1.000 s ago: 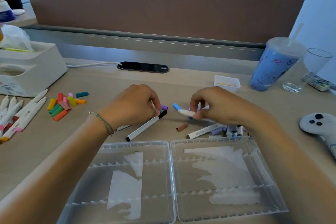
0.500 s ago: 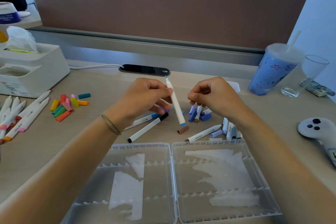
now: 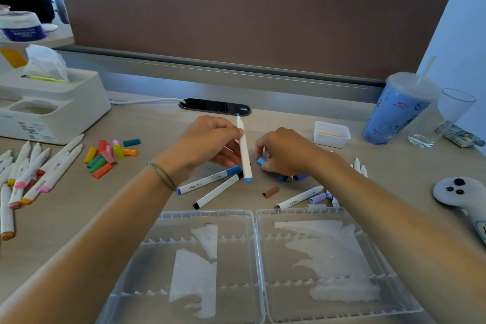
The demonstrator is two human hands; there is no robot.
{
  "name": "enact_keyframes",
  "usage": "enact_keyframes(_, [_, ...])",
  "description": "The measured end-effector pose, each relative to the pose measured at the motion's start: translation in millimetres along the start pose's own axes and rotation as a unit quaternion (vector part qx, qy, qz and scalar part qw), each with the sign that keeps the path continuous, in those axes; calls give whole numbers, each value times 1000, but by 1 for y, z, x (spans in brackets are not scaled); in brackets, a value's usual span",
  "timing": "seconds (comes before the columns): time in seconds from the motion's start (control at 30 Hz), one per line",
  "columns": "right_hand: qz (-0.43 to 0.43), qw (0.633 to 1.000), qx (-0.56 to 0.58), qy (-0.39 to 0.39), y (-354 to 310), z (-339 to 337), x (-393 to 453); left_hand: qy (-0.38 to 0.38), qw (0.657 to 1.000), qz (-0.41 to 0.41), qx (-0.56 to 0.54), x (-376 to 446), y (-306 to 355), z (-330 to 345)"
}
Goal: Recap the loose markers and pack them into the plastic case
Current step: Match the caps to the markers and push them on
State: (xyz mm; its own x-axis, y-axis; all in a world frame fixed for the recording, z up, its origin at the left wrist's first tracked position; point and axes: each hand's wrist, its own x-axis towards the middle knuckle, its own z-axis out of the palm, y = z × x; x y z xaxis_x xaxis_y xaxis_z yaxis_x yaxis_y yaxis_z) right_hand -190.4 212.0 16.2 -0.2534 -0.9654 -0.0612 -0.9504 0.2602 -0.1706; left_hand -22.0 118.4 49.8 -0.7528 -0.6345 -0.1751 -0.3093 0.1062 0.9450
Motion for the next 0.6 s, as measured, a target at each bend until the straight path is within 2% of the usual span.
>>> enact_keyframes(0.07, [22,999,44,16,3,-8,-7,-6,1000,2,10,0,0,0])
enact_keyframes(0.13, [57,984,165,44,9,-19,-19,-21,1000,6,19,0,0,1])
enact_keyframes(0.2, [66,947,304,83,16,-27,-36,-42,999,9,31,-1,0,4])
enact_keyframes(0.3, [59,897,424,112,26,-29,-59,-78,995,25,63,-1,-3,7])
enact_keyframes(0.47, [67,848,505,145,26,-28,-67,-102,985,71,121,-2,-8,15])
enact_keyframes(0.6, [63,841,511,167,24,-27,-66,-93,978,105,152,-2,-9,16])
